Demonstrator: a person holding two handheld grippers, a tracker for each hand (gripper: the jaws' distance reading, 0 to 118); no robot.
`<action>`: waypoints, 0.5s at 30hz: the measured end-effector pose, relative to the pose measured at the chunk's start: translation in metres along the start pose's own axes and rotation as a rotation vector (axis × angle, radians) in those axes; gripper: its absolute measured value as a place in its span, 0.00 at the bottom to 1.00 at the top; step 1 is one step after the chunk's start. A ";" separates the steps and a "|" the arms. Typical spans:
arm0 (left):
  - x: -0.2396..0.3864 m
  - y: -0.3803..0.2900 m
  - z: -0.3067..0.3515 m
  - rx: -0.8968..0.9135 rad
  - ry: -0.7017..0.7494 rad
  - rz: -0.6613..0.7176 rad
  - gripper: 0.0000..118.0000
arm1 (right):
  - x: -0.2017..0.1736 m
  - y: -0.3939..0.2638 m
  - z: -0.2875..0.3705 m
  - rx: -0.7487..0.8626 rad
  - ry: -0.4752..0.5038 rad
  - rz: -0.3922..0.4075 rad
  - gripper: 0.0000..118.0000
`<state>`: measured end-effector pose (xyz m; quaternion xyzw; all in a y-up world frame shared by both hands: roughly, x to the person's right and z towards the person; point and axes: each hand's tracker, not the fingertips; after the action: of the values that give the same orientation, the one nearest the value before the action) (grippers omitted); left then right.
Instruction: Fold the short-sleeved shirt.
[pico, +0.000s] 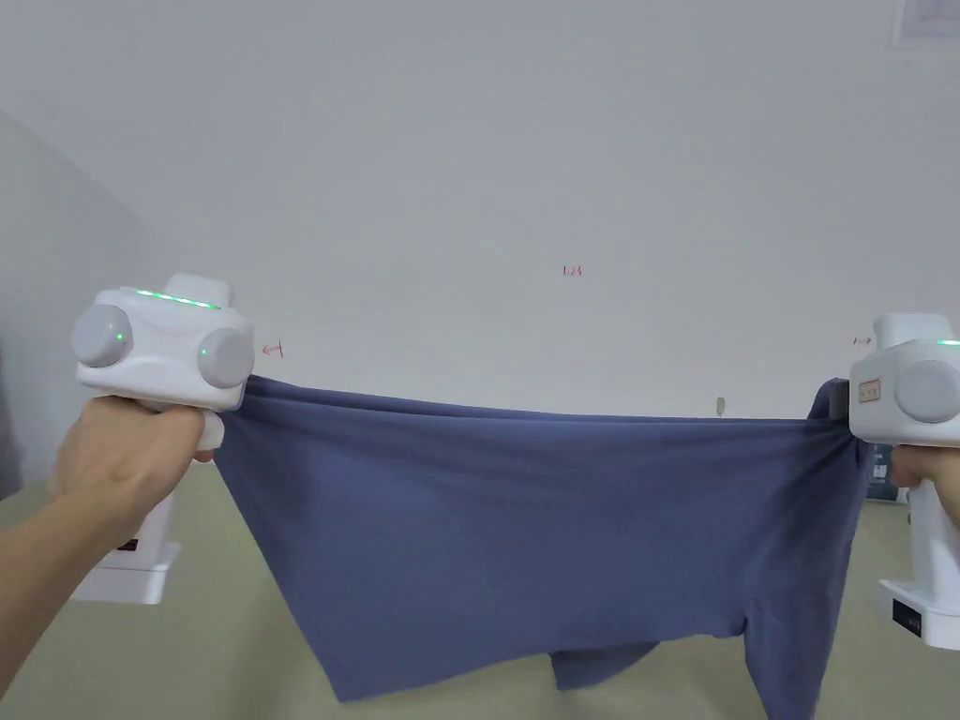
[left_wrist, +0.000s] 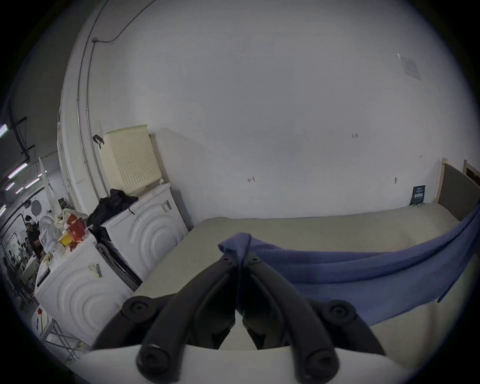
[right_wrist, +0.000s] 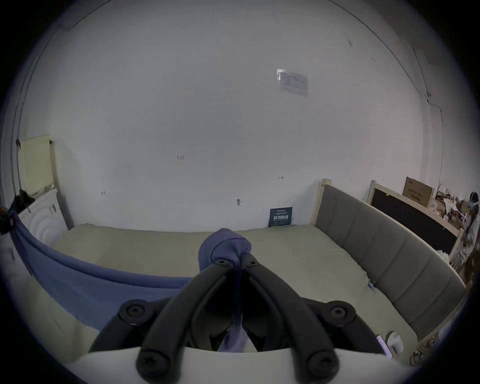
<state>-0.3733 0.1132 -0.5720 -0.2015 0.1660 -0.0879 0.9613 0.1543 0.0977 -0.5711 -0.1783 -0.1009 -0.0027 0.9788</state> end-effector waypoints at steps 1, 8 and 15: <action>0.003 -0.009 -0.010 -0.011 -0.003 0.001 0.02 | -0.006 -0.012 -0.008 -0.014 -0.001 0.002 0.03; 0.026 -0.113 -0.076 -0.170 -0.046 -0.038 0.02 | -0.022 -0.125 -0.065 -0.151 -0.003 0.032 0.03; 0.030 -0.209 -0.078 -0.268 -0.099 -0.084 0.02 | -0.012 -0.219 -0.060 -0.266 -0.003 0.032 0.03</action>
<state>-0.3948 -0.1102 -0.5608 -0.3387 0.1199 -0.0949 0.9284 0.1452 -0.1292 -0.5523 -0.3082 -0.0980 -0.0003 0.9463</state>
